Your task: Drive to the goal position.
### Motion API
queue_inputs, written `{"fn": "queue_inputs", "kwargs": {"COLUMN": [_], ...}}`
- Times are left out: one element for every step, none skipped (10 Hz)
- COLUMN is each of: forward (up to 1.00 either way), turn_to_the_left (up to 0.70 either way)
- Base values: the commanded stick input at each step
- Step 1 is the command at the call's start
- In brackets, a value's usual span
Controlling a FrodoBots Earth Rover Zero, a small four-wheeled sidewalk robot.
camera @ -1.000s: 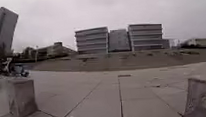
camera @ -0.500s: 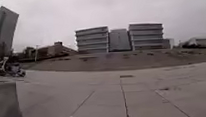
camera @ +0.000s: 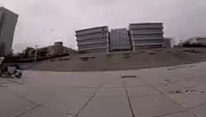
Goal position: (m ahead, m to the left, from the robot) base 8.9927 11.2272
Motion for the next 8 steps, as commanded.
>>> {"fn": "queue_inputs", "kwargs": {"forward": [0.70,0.70,0.70,0.70,0.70,0.70,0.70,0.70], "turn_to_the_left": [0.00,0.00,0.00,0.00,0.00,0.00,0.00,0.00]}}
